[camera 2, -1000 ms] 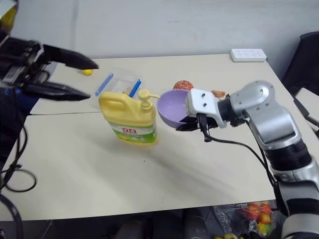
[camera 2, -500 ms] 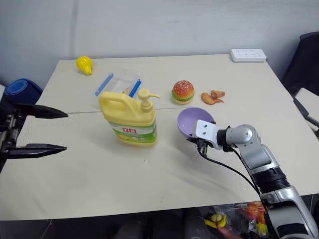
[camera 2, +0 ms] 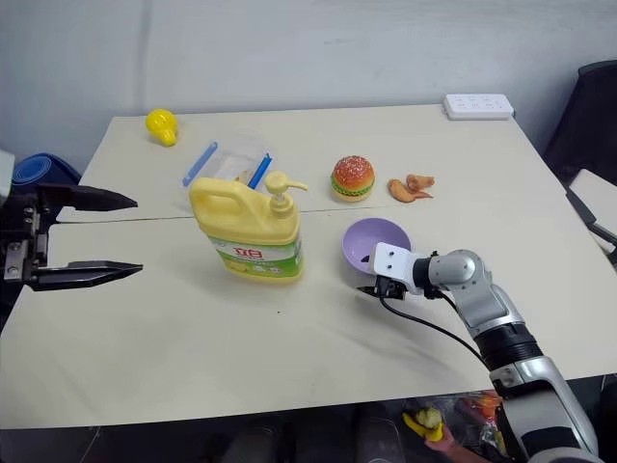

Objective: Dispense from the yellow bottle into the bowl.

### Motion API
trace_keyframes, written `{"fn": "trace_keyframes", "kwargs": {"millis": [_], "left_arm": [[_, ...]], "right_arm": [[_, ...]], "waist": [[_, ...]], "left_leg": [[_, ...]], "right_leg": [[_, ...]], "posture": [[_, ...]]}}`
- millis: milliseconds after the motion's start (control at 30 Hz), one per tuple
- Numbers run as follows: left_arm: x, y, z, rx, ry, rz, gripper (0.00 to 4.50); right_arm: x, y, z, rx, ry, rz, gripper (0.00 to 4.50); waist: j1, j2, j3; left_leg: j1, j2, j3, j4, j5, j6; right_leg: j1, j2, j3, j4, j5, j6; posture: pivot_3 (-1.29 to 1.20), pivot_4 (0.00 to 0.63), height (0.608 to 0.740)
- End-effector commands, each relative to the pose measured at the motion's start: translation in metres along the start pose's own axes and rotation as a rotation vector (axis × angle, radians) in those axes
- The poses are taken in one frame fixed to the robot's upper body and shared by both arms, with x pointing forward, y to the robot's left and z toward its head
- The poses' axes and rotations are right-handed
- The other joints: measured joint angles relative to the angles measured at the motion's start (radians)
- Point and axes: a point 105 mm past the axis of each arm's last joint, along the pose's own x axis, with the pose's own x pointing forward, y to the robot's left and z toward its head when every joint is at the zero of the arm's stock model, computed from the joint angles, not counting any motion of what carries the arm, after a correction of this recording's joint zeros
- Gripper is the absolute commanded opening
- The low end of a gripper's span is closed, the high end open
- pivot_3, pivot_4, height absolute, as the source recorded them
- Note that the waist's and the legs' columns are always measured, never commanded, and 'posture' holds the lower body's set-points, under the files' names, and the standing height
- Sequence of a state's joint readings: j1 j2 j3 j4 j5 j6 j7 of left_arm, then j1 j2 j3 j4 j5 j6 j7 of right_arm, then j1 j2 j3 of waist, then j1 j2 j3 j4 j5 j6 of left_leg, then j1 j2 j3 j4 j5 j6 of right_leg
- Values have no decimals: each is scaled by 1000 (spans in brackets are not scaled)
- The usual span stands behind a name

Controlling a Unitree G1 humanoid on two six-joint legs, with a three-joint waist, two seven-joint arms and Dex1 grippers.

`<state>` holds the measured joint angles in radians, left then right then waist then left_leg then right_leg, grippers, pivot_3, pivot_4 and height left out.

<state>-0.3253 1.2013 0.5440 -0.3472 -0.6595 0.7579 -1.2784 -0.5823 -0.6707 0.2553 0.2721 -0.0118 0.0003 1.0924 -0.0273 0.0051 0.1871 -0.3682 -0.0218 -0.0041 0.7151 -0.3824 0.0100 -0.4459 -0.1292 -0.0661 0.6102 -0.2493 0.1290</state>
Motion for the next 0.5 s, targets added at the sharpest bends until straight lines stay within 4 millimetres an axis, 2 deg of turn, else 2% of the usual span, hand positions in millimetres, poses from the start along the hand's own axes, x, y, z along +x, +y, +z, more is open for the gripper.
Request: {"fn": "trace_keyframes", "kwargs": {"millis": [33, 100, 167, 267, 400, 500], "left_arm": [[-8, 2, 6, 34, 9, 13, 4500], [-13, 2, 4, 24, 22, 6, 4500], [-21, 1, 4, 19, 33, 9, 4500], [-33, 2, 12, 13, 17, 30, 4500], [-43, 6, 26, 6, -37, 61, 4500], [-42, 7, 15, 20, 22, 73, 4500]], "right_arm": [[-45, -23, 38, -2, -95, -24, 4439], [-69, -29, 53, 42, -131, -2, 4476], [-101, -30, 65, 102, -148, 59, 4476], [-136, -33, 72, 159, -135, 99, 4476], [-156, -42, 70, 257, -149, 68, 4476], [-159, -47, 72, 307, -195, 48, 4476]], "waist": [[2, 0, 0], [2, 1, 0], [3, 3, 2], [6, 4, 3], [2, 3, 2], [2, 4, 3]], "left_leg": [[0, 0, 0, 0, 0, 0], [0, 0, 0, 0, 0, 1], [0, 0, 0, 0, 0, 1], [-1, 0, 0, 0, -1, 1], [0, 1, 2, 0, -2, 2], [1, 0, 2, 0, -2, 3]], "right_leg": [[0, 0, 0, 0, 0, 0], [0, 0, 0, -1, 0, 0], [0, 0, 0, -1, 0, 0], [0, 0, -2, -1, 0, 0], [1, 1, -1, -3, 0, 0], [1, 0, 1, -1, 0, 0]], "posture": [[0, 150, 740], [0, 150, 740], [0, 150, 740], [0, 150, 740], [0, 150, 740], [0, 150, 740]]}}
